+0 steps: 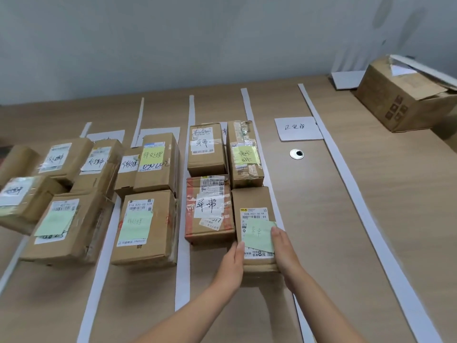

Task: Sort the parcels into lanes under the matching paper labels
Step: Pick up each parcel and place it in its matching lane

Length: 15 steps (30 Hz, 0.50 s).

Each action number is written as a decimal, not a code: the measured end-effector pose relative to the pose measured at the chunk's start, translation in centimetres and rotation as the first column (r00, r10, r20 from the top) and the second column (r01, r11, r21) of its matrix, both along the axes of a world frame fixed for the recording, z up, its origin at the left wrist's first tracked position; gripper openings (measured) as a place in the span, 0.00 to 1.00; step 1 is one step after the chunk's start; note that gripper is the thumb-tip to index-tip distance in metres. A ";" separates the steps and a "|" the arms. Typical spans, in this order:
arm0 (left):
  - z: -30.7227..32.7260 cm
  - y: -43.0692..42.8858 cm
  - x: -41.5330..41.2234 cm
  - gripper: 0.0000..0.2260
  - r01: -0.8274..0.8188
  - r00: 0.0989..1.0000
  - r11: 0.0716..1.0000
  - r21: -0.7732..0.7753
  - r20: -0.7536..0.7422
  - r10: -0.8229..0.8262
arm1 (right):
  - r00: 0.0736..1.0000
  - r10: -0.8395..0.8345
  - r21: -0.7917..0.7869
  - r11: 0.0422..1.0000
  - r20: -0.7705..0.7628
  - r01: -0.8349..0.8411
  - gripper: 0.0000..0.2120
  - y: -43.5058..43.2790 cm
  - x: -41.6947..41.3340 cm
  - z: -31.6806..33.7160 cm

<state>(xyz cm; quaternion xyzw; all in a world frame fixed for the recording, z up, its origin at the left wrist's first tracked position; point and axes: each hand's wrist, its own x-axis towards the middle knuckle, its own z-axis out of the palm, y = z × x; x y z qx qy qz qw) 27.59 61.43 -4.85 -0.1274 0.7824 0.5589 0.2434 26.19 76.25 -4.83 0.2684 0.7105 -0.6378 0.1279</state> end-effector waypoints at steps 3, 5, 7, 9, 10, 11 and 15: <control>-0.4 0.1 -0.4 0.15 -0.027 0.999 0.999 -0.016 0.023 0.028 | 1.000 0.001 0.039 0.999 0.005 -0.002 0.21 0.1 -0.8 -0.8; -0.2 -0.1 -0.6 0.15 -0.016 0.999 1.000 -0.023 0.031 0.017 | 1.000 0.011 0.082 0.997 0.017 -0.012 0.24 0.0 -1.1 -1.0; 0.2 -0.4 -0.5 0.16 0.008 0.999 1.000 -0.027 0.045 -0.007 | 0.999 0.026 0.124 0.992 0.019 -0.028 0.23 -0.1 -1.2 -0.4; 0.2 -0.7 -0.2 0.22 -0.011 1.000 0.999 -0.049 0.025 0.013 | 0.998 0.053 0.232 0.971 0.026 -0.058 0.25 -0.2 -1.1 0.6; 0.4 -1.0 0.0 0.24 -0.060 0.998 0.996 -0.066 0.008 0.061 | 0.998 0.044 0.307 0.950 0.035 -0.052 0.27 -0.3 -1.0 1.3; 0.8 -1.5 0.1 0.22 -0.119 0.993 0.990 -0.071 -0.012 0.119 | 0.999 0.029 0.384 0.923 0.016 -0.033 0.29 -0.4 -0.9 2.0; 3.7 -4.5 -0.5 0.16 -0.188 0.973 0.973 -0.131 -0.158 0.167 | 0.985 0.033 0.539 0.840 -0.169 0.064 0.30 -2.0 -1.6 6.2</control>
